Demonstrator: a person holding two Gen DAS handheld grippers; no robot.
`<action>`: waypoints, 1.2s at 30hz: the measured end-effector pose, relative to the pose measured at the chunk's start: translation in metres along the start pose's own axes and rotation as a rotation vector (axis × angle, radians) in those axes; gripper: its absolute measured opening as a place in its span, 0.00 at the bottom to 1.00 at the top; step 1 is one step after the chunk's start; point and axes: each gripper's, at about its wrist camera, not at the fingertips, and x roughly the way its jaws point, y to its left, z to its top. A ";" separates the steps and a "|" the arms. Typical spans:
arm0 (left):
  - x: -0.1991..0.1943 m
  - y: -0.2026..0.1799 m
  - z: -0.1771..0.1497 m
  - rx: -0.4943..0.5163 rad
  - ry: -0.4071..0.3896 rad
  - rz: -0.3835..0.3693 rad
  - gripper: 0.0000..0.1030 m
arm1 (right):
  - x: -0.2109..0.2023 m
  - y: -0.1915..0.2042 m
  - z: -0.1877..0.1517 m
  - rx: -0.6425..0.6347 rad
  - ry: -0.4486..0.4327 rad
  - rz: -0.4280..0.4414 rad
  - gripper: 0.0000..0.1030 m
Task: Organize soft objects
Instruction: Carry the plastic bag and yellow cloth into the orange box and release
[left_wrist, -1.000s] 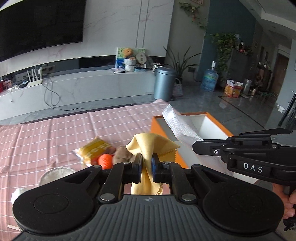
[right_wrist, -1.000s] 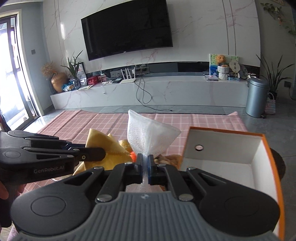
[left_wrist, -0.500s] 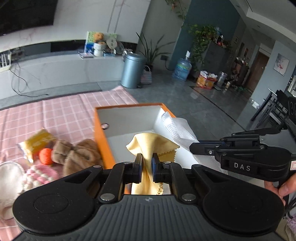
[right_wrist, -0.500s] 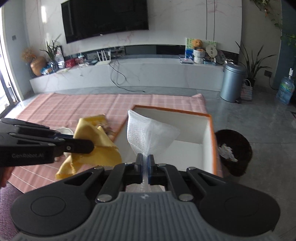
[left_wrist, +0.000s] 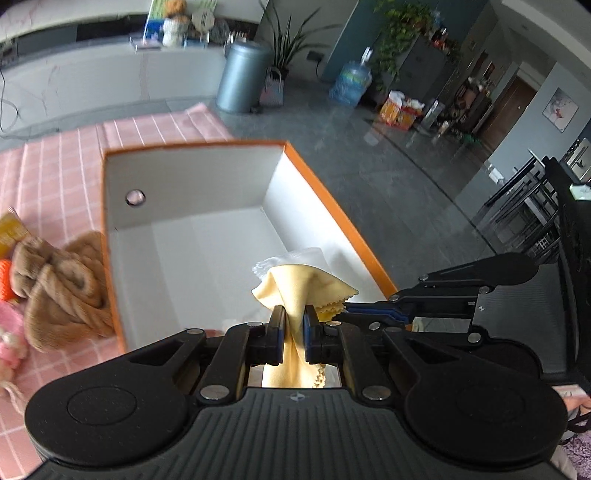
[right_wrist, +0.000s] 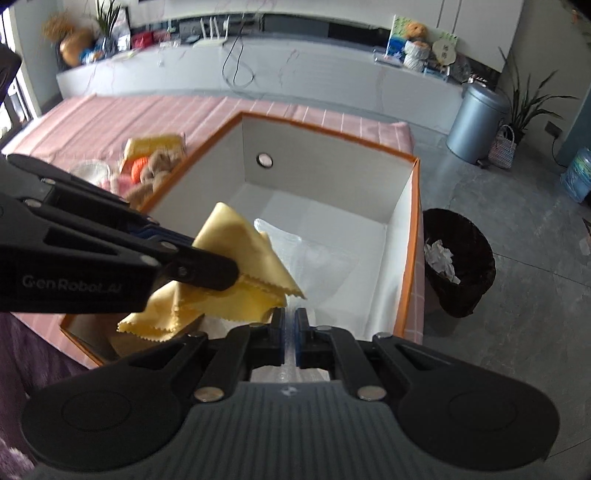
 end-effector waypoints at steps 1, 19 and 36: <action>0.005 0.000 -0.001 -0.008 0.013 0.005 0.10 | 0.003 -0.002 0.000 -0.014 0.017 -0.003 0.01; 0.027 -0.008 -0.017 0.037 0.131 0.110 0.16 | 0.037 -0.003 -0.007 -0.094 0.205 -0.045 0.20; 0.007 -0.019 -0.019 0.076 0.096 0.159 0.54 | 0.007 0.005 -0.014 -0.130 0.135 -0.074 0.61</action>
